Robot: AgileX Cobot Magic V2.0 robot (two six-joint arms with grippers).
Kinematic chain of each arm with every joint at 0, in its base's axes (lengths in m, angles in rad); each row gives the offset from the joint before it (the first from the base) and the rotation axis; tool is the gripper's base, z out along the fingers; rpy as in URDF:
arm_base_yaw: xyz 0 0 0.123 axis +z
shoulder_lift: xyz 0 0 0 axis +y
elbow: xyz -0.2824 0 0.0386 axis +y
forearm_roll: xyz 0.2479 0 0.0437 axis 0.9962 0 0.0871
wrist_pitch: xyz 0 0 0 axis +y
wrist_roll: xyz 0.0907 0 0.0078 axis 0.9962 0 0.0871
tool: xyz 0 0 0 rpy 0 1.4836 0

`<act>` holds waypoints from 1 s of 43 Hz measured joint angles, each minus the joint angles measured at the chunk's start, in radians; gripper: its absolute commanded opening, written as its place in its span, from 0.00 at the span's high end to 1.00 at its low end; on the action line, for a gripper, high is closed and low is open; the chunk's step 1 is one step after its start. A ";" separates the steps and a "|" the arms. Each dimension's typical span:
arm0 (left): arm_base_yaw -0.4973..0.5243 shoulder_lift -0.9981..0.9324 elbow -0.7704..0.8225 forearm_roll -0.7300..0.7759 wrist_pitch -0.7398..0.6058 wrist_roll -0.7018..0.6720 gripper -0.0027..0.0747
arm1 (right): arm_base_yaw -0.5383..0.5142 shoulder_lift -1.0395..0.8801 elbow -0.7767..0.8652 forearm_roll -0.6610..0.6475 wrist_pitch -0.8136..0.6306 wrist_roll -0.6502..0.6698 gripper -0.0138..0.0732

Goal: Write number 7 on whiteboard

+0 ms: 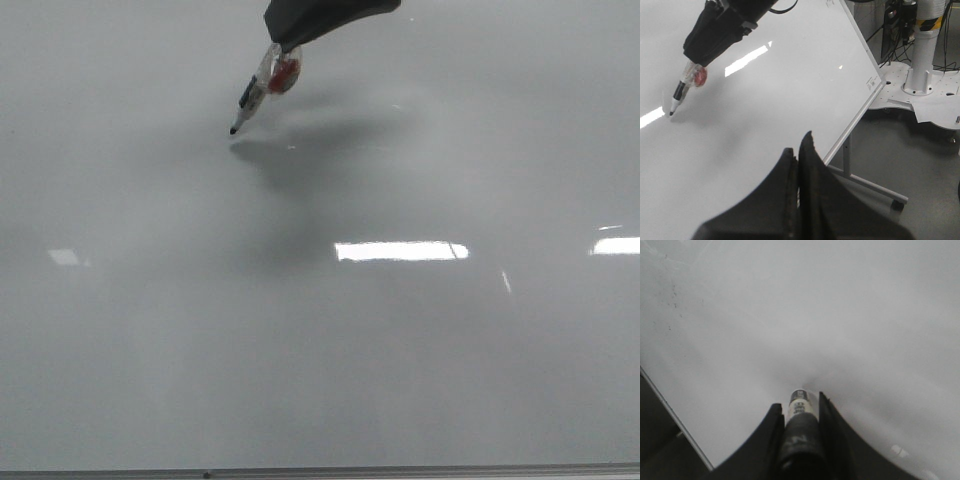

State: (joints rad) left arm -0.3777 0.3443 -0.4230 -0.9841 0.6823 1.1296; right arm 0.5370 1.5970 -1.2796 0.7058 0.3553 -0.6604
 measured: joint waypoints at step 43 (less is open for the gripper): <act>0.000 0.000 0.000 0.000 -0.003 0.000 0.99 | -0.044 0.020 0.255 0.019 -0.008 -0.041 0.92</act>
State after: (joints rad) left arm -0.3777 0.3443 -0.4230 -0.9841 0.6790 1.1296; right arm 0.4932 1.6170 -1.0248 0.7243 0.3476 -0.7014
